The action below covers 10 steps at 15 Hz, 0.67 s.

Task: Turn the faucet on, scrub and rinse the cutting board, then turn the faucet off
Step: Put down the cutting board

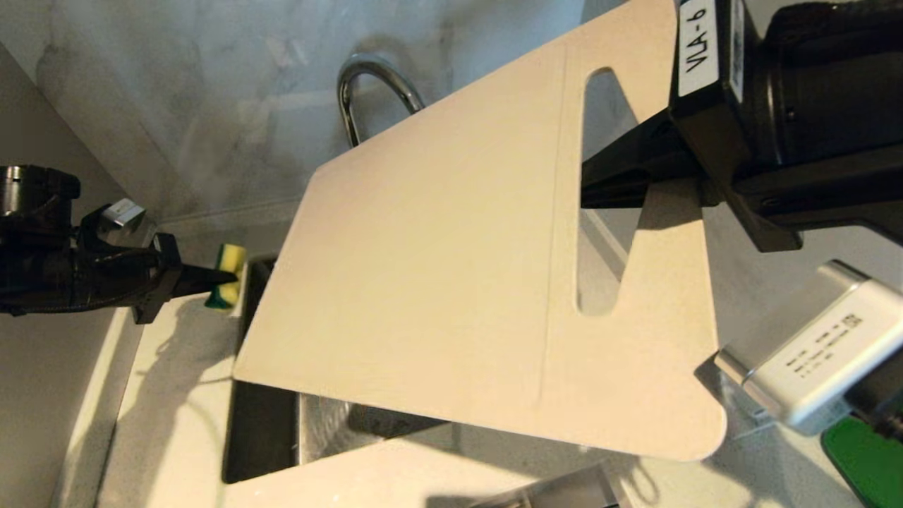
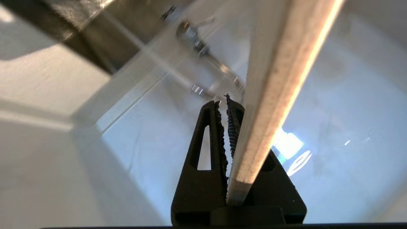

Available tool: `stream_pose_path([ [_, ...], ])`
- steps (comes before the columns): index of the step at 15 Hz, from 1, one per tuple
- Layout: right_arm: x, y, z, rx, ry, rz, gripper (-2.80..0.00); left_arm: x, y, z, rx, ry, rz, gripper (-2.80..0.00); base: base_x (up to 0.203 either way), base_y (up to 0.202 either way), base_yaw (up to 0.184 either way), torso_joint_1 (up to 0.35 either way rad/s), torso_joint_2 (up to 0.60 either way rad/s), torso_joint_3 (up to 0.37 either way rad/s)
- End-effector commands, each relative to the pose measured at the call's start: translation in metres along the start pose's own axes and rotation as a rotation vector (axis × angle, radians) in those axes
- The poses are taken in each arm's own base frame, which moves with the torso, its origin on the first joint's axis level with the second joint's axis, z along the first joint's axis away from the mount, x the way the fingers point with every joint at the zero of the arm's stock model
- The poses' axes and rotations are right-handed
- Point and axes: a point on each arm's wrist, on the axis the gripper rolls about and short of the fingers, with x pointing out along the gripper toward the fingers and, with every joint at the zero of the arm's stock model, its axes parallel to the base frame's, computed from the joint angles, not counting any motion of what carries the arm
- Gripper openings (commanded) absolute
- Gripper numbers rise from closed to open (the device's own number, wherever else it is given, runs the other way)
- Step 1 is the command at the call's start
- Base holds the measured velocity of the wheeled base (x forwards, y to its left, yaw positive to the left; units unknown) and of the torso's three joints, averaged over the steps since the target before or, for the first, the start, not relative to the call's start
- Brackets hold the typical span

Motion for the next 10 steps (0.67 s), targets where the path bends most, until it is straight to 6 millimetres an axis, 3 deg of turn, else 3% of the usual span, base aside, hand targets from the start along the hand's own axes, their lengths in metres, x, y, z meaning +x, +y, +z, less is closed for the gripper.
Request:
stream_pose_path([
  [1, -0.012, 0.001, -0.001, 0.008, 0.042, 0.010, -2.80, 0.001, 0.001, 0.000, 0.003, 0.008, 0.002, -2.80, 0.000, 0.000, 0.000, 0.000, 0.00, 0.000],
  [6, -0.041, 0.004, -0.004, 0.035, 0.225, 0.095, -2.80, 0.003, 0.001, -0.003, 0.000, 0.023, 0.003, -2.80, 0.000, 0.000, 0.000, 0.000, 0.00, 0.000],
  [10, -0.043, 0.008, -0.002, 0.224, 0.276, 0.111, -2.80, 0.009, 0.005, -0.003, -0.010, 0.038, 0.009, -2.80, 0.000, 0.000, 0.000, 0.000, 0.00, 0.000],
])
